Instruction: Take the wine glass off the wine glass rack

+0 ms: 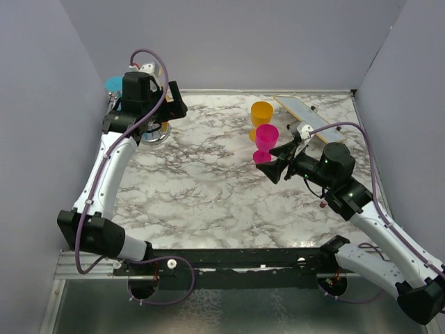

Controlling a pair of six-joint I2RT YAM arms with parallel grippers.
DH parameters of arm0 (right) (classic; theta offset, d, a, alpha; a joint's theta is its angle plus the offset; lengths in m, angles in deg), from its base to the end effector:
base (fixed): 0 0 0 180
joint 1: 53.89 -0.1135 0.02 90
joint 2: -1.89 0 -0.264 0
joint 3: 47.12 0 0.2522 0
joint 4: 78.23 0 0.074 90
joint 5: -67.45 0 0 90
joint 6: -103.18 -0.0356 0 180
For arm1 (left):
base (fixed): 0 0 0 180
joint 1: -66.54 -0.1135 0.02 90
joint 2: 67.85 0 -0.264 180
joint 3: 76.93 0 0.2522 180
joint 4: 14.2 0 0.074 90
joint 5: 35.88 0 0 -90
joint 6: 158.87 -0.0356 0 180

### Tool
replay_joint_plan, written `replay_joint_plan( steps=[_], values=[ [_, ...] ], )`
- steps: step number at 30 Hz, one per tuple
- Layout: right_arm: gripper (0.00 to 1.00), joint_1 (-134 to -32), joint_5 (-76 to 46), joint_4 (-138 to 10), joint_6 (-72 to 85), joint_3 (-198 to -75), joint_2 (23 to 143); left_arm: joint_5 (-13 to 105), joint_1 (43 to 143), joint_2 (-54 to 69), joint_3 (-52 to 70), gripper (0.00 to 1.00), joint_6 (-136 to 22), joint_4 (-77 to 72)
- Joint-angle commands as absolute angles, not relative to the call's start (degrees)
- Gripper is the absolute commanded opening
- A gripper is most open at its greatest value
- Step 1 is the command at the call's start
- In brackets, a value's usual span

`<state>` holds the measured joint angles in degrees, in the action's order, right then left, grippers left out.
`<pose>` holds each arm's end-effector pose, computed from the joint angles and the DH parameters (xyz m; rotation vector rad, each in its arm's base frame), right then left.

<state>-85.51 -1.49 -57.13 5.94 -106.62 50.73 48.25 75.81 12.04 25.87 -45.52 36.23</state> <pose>0.1632 0.1155 0.3395 -0.6491 1.6922 0.8100 0.2985 -0.0524 0.4210 -0.1906 2.0711 -0.4564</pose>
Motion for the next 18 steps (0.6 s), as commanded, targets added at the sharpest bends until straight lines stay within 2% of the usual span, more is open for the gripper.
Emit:
replay_joint_plan(
  steps=[1,9,18],
  values=[
    [0.68,-85.8,-2.6,-58.1,6.4,-108.2,49.9,53.0,79.7,16.3,29.0,0.99,-45.5,32.1],
    [0.68,-85.8,-3.6,-57.6,6.3,-107.9,49.3,64.1,82.3,25.6,38.2,0.99,-50.4,31.8],
    [0.68,-85.8,-4.4,-57.8,6.3,-107.6,49.5,67.0,82.2,34.4,47.9,0.99,-52.7,34.8]
  ],
)
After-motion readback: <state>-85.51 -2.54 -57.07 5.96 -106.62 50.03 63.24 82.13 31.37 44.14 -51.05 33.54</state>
